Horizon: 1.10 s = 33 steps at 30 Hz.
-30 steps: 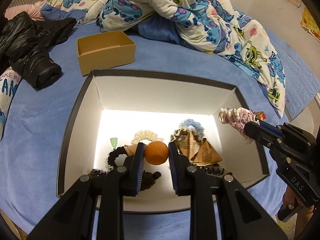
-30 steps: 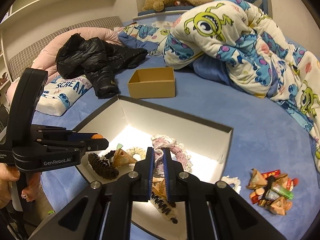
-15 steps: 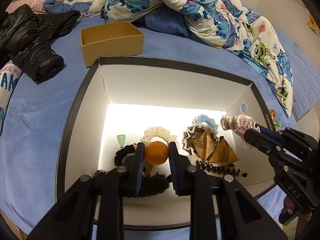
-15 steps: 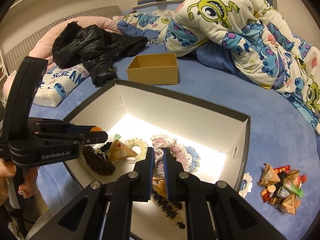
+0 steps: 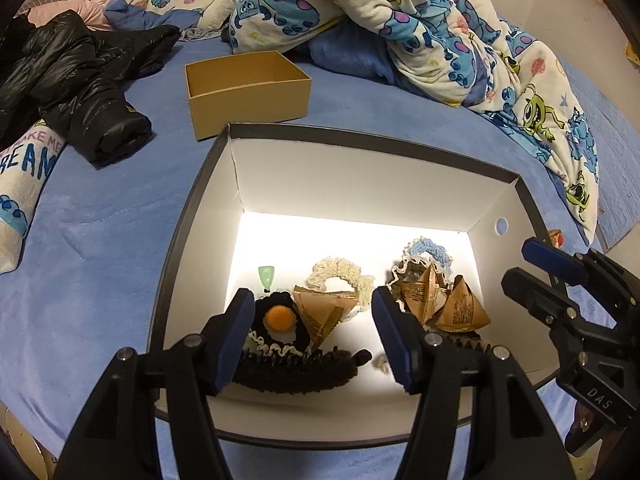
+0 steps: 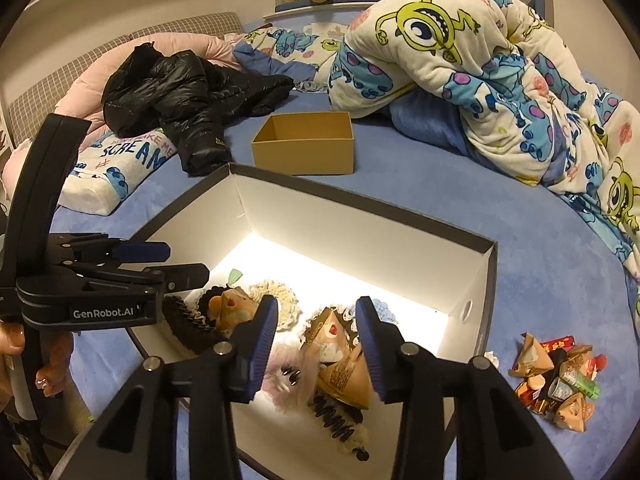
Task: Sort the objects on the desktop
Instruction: 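Withdraw both grippers from the shoebox back to the snack pile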
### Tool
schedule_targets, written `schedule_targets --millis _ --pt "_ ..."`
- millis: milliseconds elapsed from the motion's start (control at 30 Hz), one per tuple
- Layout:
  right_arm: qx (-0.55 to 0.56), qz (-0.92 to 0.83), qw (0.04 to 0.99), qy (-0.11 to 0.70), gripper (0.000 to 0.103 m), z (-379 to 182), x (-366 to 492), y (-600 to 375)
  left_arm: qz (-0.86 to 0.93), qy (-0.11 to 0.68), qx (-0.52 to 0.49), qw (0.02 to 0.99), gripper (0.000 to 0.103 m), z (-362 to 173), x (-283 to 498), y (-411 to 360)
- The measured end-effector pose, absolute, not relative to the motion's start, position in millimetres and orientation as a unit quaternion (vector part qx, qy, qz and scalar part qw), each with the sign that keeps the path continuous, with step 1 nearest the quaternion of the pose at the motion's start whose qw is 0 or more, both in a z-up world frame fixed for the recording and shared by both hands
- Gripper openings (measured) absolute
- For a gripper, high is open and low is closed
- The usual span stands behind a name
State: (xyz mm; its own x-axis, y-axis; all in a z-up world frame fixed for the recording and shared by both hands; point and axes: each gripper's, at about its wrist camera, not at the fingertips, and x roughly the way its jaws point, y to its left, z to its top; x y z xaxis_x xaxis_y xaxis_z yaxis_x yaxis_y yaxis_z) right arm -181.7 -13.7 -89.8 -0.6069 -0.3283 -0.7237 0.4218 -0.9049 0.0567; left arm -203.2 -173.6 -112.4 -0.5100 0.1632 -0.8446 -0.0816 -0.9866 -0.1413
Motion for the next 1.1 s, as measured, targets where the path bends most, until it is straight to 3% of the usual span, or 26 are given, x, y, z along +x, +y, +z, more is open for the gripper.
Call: schedule_targets --millis 100,600,1100 --pt "0.386 -0.897 0.206 0.06 0.046 -86 -181 -13 0.868 -0.043 -0.49 0.07 0.062 -110 -201 -174" --pt "0.374 -0.9 0.219 0.051 0.046 -72 -167 -3 0.871 -0.034 -0.486 0.07 0.062 -93 -182 -161" --pt "0.362 -0.915 0.175 0.018 0.046 -57 -141 84 0.871 0.005 -0.471 0.142 0.062 -66 -168 -57"
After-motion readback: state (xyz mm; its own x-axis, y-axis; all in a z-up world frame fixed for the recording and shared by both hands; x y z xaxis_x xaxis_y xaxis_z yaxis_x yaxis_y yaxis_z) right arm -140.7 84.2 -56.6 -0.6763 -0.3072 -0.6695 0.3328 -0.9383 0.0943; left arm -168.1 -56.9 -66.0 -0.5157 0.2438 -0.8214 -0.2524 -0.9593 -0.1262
